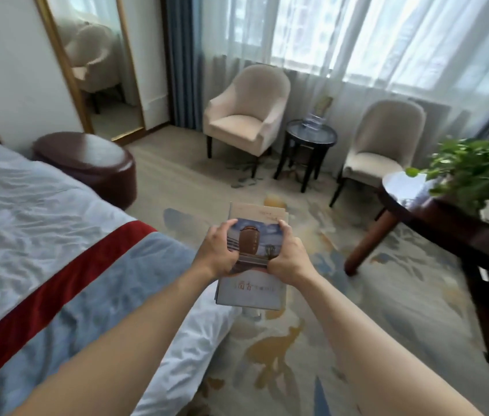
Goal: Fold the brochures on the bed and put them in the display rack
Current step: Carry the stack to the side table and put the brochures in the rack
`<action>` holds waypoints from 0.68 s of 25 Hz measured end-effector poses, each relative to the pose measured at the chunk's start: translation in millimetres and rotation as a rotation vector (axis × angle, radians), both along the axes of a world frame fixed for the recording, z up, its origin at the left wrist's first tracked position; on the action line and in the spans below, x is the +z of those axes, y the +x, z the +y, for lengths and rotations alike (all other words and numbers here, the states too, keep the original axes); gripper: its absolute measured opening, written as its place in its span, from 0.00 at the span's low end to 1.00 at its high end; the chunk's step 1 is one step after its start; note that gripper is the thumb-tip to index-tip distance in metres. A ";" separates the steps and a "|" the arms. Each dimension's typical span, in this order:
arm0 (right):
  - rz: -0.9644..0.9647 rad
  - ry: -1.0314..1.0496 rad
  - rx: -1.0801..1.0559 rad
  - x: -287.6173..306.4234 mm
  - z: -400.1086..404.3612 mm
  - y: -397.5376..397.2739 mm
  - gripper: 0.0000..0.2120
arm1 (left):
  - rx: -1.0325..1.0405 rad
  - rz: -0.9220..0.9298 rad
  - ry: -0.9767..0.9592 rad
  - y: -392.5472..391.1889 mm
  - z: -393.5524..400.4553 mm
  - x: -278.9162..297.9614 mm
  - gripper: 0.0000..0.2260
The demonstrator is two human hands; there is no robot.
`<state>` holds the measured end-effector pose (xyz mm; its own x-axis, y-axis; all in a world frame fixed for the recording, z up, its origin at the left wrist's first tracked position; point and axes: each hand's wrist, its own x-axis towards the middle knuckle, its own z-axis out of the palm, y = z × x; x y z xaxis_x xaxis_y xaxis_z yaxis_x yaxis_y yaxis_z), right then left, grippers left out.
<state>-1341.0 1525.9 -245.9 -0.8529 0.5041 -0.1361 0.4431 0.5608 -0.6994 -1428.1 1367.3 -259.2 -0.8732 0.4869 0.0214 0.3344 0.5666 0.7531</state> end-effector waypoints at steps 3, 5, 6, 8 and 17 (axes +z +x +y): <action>-0.009 0.003 -0.098 0.3 52.3 -25.6 0.48 | -0.092 -0.006 0.005 -39.7 61.1 -1.5 0.33; -0.004 -0.012 -0.171 1.8 85.0 -43.1 0.49 | -0.152 -0.009 0.002 -67.4 103.6 2.3 0.33; -0.001 -0.027 -0.205 2.9 100.0 -50.9 0.49 | -0.180 0.000 -0.004 -80.0 122.9 4.7 0.32; 0.008 -0.071 -0.259 4.1 130.2 -65.2 0.51 | -0.218 0.025 -0.018 -101.7 158.4 7.5 0.32; -0.006 -0.084 -0.329 -6.2 275.6 -148.3 0.53 | -0.310 0.031 -0.027 -197.2 315.0 -4.3 0.32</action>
